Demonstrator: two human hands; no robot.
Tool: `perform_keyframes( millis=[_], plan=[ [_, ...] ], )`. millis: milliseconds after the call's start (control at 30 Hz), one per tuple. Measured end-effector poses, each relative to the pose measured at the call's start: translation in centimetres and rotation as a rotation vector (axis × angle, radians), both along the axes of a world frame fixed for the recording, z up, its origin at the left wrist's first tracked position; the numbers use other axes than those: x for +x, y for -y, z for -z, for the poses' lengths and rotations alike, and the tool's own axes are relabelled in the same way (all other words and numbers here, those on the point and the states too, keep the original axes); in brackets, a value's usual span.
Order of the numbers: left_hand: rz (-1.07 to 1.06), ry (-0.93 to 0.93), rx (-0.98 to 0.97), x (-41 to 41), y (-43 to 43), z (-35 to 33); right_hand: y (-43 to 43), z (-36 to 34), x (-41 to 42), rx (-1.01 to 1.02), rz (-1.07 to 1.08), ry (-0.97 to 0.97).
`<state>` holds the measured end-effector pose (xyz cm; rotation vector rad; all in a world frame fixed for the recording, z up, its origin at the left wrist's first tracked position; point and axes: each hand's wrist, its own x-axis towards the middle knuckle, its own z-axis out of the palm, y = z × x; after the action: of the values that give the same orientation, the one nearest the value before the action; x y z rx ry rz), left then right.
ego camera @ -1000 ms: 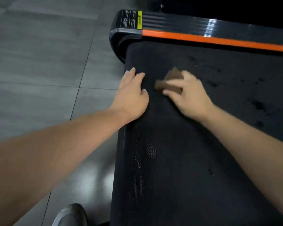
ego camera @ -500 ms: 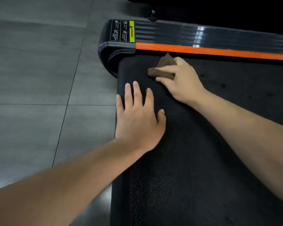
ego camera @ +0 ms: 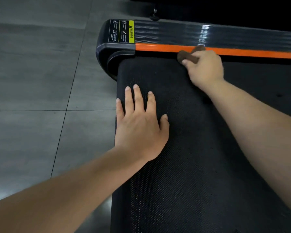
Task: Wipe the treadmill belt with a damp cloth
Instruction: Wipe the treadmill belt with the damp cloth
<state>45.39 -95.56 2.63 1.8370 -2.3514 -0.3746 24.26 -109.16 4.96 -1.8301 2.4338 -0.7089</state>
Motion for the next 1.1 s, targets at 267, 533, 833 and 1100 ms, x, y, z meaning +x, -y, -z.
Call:
perform_keyframes(
  millis=[267,533,833,1100],
  plan=[
    [-0.001,0.01,0.005,0.0,0.1,-0.3,-2.5,-0.2,3.1,0.053,-0.38,-0.062],
    [-0.016,0.019,0.012,0.0,0.0,-0.4,-7.7,0.1,3.7,0.085,-0.569,0.056],
    [-0.016,0.006,0.028,-0.1,0.1,-0.6,-7.7,0.7,3.7,0.019,-0.468,0.005],
    [-0.013,-0.077,0.064,0.6,-0.5,-0.9,-5.6,-0.2,2.3,0.017,-0.262,-0.036]
  ],
)
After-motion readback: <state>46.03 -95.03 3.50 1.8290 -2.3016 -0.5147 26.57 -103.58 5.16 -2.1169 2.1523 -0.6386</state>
